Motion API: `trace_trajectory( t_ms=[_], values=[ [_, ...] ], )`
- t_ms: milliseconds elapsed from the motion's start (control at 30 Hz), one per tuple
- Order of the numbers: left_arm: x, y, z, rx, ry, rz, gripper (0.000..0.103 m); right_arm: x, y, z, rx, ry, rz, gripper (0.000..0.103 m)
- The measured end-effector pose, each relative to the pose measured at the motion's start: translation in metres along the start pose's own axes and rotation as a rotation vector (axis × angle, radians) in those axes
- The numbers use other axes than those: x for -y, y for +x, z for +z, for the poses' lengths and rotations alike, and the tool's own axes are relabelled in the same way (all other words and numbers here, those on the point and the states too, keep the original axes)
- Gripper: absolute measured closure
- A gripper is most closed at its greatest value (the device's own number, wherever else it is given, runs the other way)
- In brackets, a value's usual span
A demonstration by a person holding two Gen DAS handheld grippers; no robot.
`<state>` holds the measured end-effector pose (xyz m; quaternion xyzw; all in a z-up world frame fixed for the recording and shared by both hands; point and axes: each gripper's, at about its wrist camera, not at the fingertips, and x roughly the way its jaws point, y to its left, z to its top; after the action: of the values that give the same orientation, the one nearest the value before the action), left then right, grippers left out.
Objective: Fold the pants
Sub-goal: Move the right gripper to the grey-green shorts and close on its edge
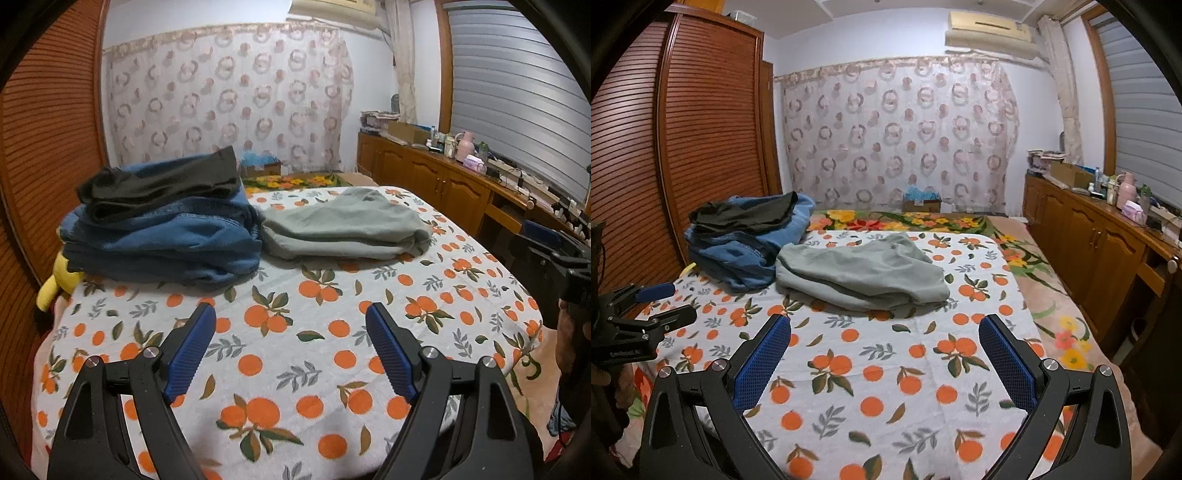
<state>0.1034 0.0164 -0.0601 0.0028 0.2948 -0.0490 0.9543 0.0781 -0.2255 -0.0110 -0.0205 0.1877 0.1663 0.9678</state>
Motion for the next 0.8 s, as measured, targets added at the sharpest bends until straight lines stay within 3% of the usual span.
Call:
trace_trajectory(
  t_ms=[167, 500, 800],
  values=[
    [-0.002, 0.019, 0.009, -0.014, 0.015, -0.03, 0.021, 0.003, 0.027, 0.018, -0.05, -0.021, 0.048, 0.006],
    [-0.01, 0.057, 0.034, -0.036, 0.027, -0.025, 0.021, 0.012, 0.08, 0.044, -0.151, -0.076, 0.107, 0.043],
    [-0.013, 0.09, 0.046, -0.098, 0.059, -0.007, 0.021, 0.018, 0.123, 0.071, -0.228, -0.15, 0.153, 0.043]
  ],
)
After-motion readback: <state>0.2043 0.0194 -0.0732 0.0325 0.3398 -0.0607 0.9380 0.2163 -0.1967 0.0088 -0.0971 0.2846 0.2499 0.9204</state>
